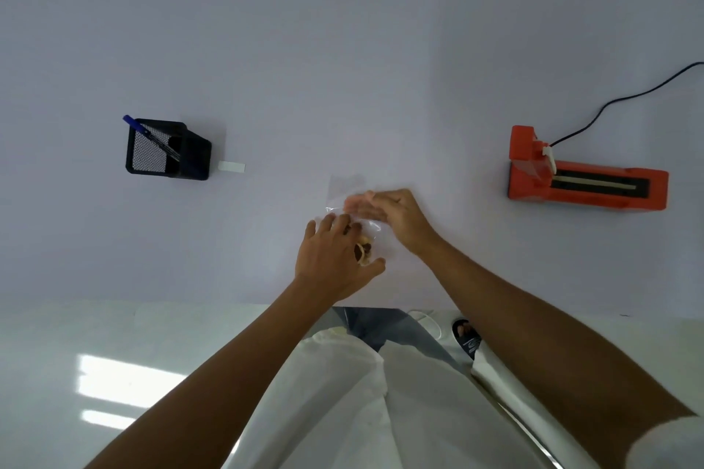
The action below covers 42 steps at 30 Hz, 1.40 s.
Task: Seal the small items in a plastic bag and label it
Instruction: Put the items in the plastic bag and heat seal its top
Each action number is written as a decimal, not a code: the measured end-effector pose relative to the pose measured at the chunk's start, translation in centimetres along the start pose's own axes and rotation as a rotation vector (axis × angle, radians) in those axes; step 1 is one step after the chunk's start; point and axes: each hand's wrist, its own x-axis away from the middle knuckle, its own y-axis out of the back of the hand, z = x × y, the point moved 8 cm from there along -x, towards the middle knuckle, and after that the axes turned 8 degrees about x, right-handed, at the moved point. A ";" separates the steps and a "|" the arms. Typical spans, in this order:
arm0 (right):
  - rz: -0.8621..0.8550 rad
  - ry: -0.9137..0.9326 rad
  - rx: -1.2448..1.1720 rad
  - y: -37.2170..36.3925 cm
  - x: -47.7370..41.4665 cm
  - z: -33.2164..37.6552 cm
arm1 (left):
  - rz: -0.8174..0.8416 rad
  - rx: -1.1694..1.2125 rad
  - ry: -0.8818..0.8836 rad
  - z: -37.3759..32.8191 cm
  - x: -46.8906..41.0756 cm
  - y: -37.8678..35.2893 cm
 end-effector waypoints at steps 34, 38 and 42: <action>-0.701 -0.107 0.206 7.4 -0.4 3.1 | 0.060 -0.056 -0.022 -0.1 -0.9 0.5; -0.763 -0.227 0.322 6.2 2.6 1.6 | 0.068 -0.064 -0.019 -0.1 -1.1 0.4; -0.727 -0.271 0.174 4.8 2.4 1.2 | 0.054 -0.070 -0.020 0.0 -1.0 0.2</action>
